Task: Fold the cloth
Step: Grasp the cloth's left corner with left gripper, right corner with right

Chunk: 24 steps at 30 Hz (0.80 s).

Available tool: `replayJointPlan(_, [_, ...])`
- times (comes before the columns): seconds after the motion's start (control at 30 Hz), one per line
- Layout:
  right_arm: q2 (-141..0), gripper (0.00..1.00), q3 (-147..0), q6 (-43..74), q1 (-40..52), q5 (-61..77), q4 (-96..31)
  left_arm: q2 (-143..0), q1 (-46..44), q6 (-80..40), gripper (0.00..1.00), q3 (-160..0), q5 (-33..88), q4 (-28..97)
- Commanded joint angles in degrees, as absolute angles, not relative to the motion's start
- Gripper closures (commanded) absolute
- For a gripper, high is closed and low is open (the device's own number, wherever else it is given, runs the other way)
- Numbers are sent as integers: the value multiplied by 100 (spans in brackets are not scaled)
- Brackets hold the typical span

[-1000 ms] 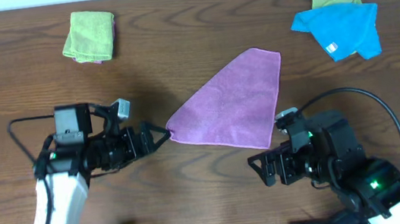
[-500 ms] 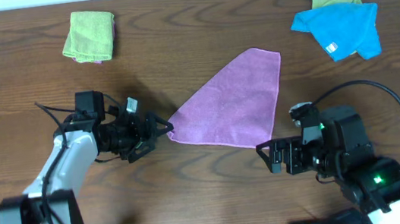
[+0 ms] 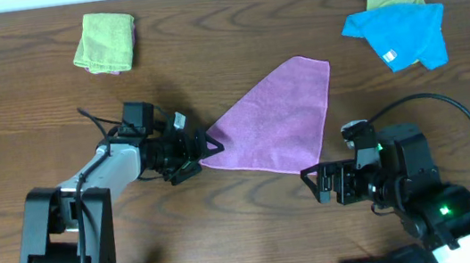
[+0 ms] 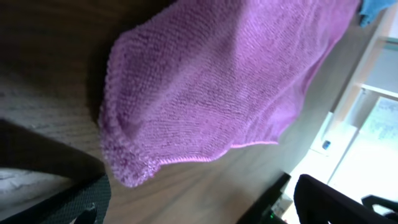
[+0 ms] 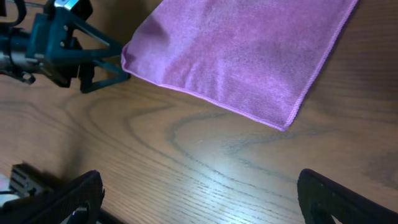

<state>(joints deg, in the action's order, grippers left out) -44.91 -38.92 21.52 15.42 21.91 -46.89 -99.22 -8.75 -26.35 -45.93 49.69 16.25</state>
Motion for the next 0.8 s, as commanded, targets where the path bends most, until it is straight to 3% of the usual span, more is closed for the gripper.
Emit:
replayJointPlan(0.0, [-4447, 1, -3876, 2231, 1494, 2342, -4694, -9970, -884, -2862, 5, -4665, 4491, 1616])
replayJointPlan(0.3, [-4447, 1, -3876, 2228, 1494, 2344, -4694, -9974, -1175, -3354, 5, -4665, 3916, 1186])
replayJointPlan(0.4, [-4447, 1, -3876, 2231, 1496, 2344, -4694, -9974, -1385, -3496, 0, -4665, 3669, 1068])
replayJointPlan(0.7, [-4447, 1, -3876, 2228, 1496, 2429, -4742, -9974, -1968, -3514, 49, -4665, 2888, 1048])
replayJointPlan(0.77, [-4447, 1, -3876, 2228, 1496, 2423, -4805, -9974, -2032, -3511, 69, -4663, 2779, 1066])
